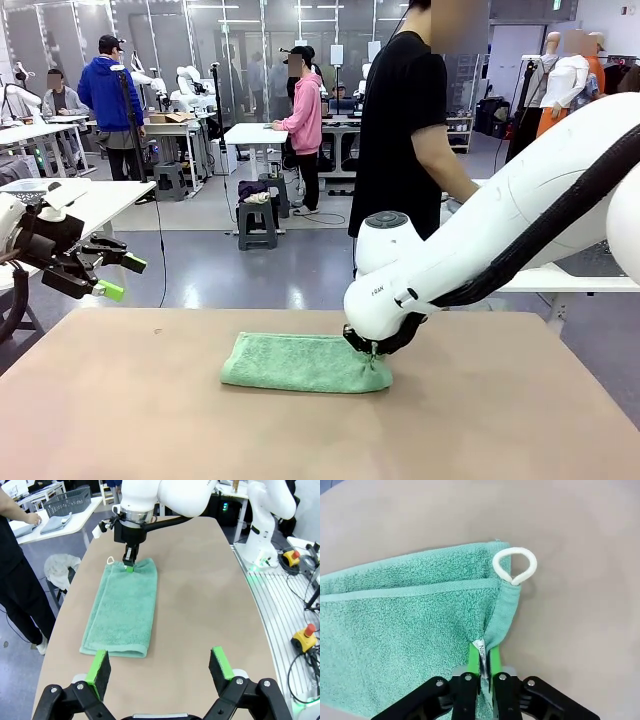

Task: Fold the towels and place them in the basket.
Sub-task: When a person lays out a Towel with hook on the table, fold it in half twice.

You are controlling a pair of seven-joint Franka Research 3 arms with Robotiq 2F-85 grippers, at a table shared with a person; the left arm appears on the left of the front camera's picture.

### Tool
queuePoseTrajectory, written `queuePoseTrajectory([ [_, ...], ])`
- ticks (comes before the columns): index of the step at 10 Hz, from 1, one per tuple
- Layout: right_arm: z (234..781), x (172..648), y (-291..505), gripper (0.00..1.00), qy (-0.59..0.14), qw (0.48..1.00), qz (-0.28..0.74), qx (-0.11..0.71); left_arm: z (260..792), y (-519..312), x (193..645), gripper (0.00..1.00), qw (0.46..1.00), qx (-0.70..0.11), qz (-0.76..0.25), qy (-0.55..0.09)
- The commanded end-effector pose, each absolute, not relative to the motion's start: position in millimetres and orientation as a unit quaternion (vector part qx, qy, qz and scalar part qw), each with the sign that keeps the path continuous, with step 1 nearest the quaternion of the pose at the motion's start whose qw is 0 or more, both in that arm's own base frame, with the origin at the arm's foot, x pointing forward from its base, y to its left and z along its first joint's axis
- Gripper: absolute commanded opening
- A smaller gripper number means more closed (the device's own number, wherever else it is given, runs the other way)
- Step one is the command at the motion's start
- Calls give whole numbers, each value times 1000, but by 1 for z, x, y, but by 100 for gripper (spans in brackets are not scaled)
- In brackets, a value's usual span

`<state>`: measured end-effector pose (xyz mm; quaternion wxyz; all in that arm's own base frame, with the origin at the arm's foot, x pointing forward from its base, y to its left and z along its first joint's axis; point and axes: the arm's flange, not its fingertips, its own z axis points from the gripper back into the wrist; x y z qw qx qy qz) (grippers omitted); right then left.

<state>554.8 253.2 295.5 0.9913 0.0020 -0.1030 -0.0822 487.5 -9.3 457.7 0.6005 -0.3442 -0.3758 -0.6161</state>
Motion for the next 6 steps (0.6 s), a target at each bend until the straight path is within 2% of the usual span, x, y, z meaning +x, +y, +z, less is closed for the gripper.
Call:
queuePoseTrajectory([
  [1,309,547,226,0,-108,992,-58,-18,459,-9,486,100,602,-340,-616,-378],
  [6,343,544,195,0,-125,991,-44,-25,459,-9,486,100,602,-340,-616,-378],
])
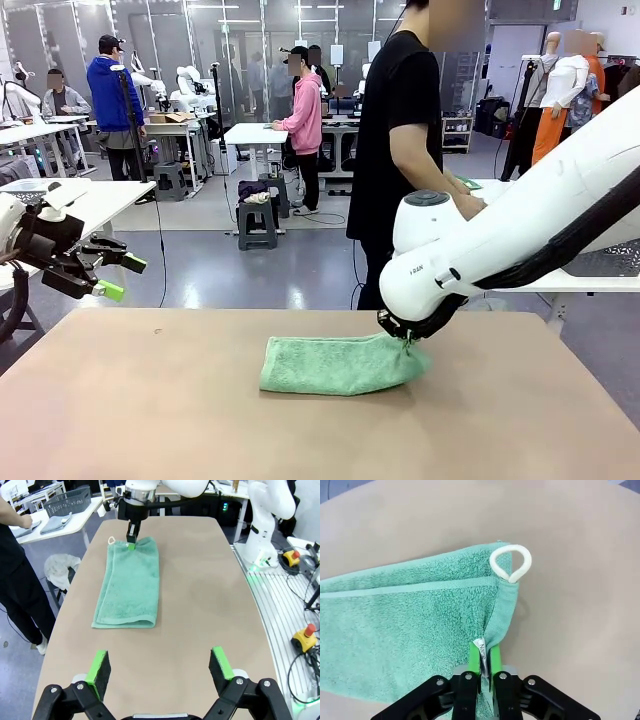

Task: Fold the towels and place them in the basket.
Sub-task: When a person lays out a Towel with hook on the table, fold it in half twice.

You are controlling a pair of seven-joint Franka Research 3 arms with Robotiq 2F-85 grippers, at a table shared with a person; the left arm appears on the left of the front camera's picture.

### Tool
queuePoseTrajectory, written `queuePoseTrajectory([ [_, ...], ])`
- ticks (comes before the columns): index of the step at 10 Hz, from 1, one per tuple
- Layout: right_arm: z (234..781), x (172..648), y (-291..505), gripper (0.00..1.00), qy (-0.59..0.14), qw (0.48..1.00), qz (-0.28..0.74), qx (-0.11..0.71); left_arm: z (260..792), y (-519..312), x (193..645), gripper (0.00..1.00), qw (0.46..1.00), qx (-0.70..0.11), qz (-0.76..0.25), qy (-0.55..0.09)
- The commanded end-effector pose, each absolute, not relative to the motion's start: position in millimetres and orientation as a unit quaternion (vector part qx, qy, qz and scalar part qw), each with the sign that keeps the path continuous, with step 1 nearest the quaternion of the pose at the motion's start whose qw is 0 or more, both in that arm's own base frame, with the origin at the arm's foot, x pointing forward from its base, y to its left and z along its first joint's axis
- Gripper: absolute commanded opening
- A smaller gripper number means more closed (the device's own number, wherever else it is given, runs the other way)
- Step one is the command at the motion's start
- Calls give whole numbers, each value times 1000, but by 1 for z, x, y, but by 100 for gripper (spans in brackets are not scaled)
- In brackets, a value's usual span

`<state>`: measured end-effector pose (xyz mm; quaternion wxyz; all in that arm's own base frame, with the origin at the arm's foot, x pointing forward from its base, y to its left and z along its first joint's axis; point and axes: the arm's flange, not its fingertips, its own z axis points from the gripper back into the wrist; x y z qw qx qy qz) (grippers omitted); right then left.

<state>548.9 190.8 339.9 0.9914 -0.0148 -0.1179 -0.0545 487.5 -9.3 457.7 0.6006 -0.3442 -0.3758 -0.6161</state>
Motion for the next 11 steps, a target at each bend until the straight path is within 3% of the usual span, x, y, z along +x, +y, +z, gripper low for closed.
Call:
queuePoseTrajectory([
  [1,350,546,201,0,-129,990,-39,-27,459,-9,486,100,602,-340,-616,-378],
  [5,354,563,260,0,-133,990,-21,-47,459,-9,486,100,602,-340,-616,-378],
  [11,358,560,366,0,-116,993,-26,-11,459,-9,486,100,602,-340,-616,-378],
])
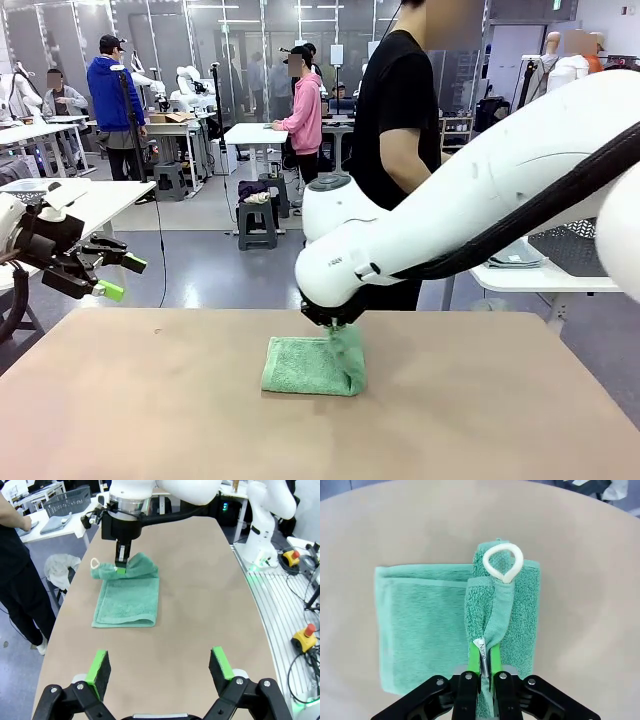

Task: Fold the towels and place them in the basket.
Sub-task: When a person lays out a Towel with hook on the table, fold it in half twice.

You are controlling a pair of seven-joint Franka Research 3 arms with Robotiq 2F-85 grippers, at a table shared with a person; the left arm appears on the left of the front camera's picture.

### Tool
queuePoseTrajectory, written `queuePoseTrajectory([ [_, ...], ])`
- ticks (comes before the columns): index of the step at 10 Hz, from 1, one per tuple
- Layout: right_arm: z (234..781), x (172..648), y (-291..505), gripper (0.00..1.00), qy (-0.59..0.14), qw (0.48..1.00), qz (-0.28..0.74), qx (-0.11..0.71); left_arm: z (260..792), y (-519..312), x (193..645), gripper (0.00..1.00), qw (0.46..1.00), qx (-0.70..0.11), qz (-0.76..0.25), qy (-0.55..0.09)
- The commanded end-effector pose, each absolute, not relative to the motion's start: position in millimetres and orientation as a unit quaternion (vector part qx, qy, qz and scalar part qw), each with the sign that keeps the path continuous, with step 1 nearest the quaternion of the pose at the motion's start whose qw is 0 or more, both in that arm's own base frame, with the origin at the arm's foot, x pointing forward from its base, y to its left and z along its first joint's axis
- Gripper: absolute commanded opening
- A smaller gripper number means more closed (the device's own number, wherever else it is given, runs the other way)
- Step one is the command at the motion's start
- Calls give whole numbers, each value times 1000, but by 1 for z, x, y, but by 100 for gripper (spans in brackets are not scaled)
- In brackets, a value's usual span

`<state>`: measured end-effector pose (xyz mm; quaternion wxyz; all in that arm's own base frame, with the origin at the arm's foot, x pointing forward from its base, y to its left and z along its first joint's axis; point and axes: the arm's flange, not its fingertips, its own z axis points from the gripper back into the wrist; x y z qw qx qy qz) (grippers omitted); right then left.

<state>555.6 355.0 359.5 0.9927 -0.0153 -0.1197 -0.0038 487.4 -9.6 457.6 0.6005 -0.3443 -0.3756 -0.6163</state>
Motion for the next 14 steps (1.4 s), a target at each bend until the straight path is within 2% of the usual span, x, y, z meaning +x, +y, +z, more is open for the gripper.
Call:
queuePoseTrajectory([
  [1,360,556,377,0,-116,993,-28,-2,459,-9,486,100,602,-340,-616,-378],
  [5,356,546,400,0,-122,990,-42,52,459,-9,486,100,602,-340,-616,-378],
  [10,337,556,402,0,-126,989,-53,61,459,-9,486,100,602,-340,-616,-378],
  [11,336,555,403,20,-128,988,-53,65,459,-9,486,100,602,-340,-616,-378],
  [14,337,554,405,50,-132,987,-55,77,459,-9,486,100,602,-340,-616,-378],
])
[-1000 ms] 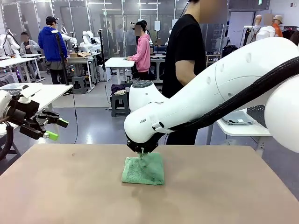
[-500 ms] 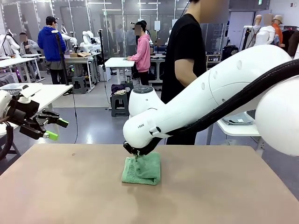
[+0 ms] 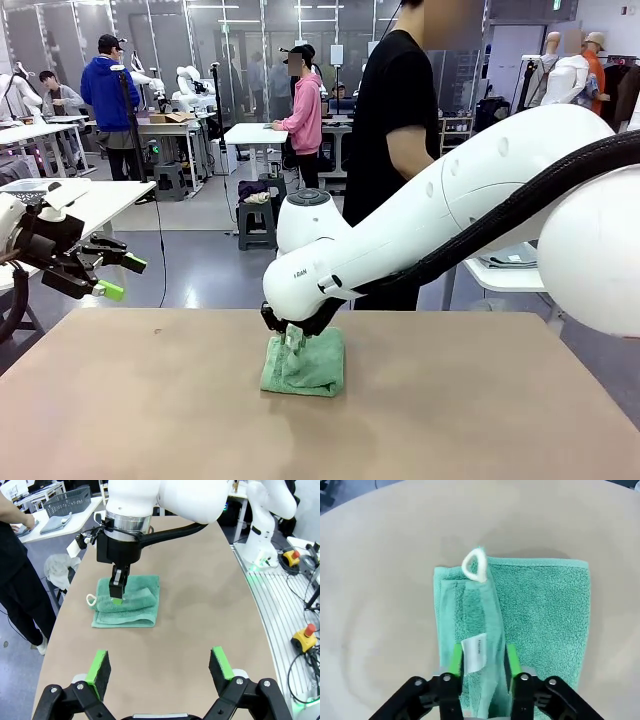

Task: Fold the towels and place them in the basket.
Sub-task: When a person lays out a Towel with hook on the table, fold it in half twice.

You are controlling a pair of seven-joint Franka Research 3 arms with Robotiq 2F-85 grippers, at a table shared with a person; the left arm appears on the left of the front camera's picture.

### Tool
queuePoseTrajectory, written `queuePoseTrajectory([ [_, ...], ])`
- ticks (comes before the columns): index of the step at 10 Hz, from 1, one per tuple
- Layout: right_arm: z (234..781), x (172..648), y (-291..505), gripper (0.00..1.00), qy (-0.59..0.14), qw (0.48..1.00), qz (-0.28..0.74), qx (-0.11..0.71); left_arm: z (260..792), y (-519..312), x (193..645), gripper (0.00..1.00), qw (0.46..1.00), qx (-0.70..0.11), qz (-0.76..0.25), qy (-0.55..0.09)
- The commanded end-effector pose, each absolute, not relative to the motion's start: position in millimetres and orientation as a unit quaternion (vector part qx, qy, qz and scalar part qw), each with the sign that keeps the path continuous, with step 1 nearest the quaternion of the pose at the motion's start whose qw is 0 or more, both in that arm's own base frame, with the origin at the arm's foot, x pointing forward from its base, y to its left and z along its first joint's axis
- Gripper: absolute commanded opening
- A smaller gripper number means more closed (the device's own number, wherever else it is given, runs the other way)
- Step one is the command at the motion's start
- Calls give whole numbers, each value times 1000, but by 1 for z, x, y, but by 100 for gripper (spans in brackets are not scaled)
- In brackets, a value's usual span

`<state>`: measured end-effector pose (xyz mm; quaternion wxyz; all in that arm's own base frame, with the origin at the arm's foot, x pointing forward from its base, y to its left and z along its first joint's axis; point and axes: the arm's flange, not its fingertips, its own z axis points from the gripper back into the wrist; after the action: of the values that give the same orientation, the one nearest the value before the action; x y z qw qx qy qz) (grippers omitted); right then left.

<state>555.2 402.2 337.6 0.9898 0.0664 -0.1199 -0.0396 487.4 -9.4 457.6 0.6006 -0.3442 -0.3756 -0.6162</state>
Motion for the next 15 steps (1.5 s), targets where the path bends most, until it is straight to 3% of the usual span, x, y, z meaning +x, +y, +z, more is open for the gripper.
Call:
queuePoseTrajectory([
  [1,338,553,406,60,-136,986,-54,83,459,-9,486,100,602,-340,-616,-378],
  [3,345,546,406,80,-140,985,-46,89,459,-9,486,100,602,-340,-616,-378],
  [4,357,541,402,74,-142,985,-40,92,459,-9,486,100,602,-340,-616,-378],
  [5,370,531,390,100,-138,985,-40,94,459,-9,486,100,602,-340,-616,-378],
  [6,382,520,377,94,-139,985,-37,99,459,-9,486,100,602,-340,-616,-378],
  [7,392,507,363,100,-130,986,-33,102,459,-9,486,100,602,-340,-616,-378],
  [15,433,476,290,100,-123,988,-15,96,459,-9,486,100,602,-340,-616,-378],
])
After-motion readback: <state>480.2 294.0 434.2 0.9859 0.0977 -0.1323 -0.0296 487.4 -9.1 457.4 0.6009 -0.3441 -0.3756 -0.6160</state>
